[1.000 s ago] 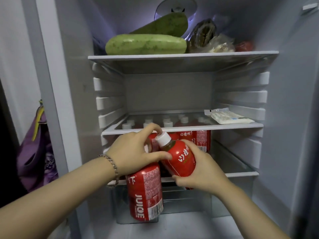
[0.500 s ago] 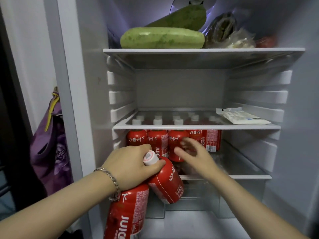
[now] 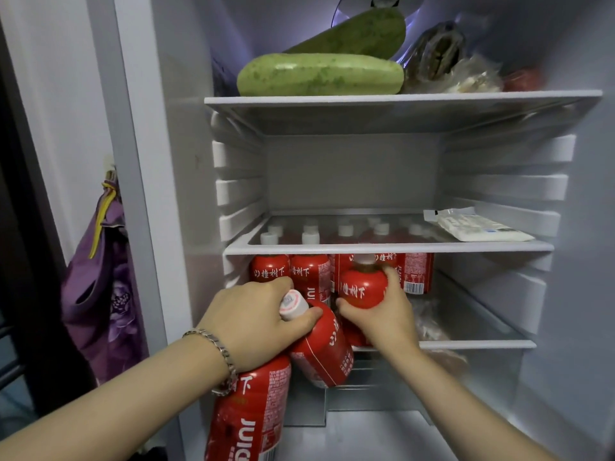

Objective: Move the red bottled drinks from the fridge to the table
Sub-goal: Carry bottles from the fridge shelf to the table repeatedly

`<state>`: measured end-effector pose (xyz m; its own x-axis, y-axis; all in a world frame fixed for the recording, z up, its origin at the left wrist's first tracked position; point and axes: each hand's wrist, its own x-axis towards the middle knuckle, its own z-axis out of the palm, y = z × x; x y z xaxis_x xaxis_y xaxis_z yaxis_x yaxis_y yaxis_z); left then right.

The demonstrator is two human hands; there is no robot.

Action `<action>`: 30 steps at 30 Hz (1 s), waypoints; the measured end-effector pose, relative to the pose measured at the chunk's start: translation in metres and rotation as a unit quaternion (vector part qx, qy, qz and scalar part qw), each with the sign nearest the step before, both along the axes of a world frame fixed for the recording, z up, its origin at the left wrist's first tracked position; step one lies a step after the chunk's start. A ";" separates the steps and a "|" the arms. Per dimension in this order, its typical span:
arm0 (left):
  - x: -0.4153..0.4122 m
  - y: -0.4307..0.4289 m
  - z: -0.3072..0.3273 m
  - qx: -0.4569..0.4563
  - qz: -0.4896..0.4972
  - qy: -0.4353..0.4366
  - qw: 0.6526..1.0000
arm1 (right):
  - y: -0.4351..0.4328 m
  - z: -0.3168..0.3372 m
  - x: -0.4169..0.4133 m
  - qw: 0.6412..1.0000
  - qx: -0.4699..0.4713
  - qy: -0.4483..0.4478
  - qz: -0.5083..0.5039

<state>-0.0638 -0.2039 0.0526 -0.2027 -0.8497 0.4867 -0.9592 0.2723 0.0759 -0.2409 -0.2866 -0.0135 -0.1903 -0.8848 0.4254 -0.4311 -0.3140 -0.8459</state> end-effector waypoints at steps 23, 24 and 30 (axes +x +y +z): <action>-0.010 0.004 0.009 0.016 -0.044 -0.046 0.998 | 0.057 0.066 0.006 0.912 -0.110 0.385 -0.090; -0.010 0.012 0.009 0.010 -0.036 -0.051 0.998 | 0.064 0.070 0.008 0.899 -0.115 0.414 -0.080; -0.001 0.084 -0.005 -0.003 0.077 -0.045 0.996 | 0.106 0.070 0.029 0.848 -0.110 0.516 0.046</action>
<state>-0.0652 -0.1198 0.0476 -0.1140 -0.8716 0.4768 -0.9924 0.1221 -0.0141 -0.2123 -0.1804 0.0566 0.4500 -0.7534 0.4795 -0.8713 -0.4881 0.0507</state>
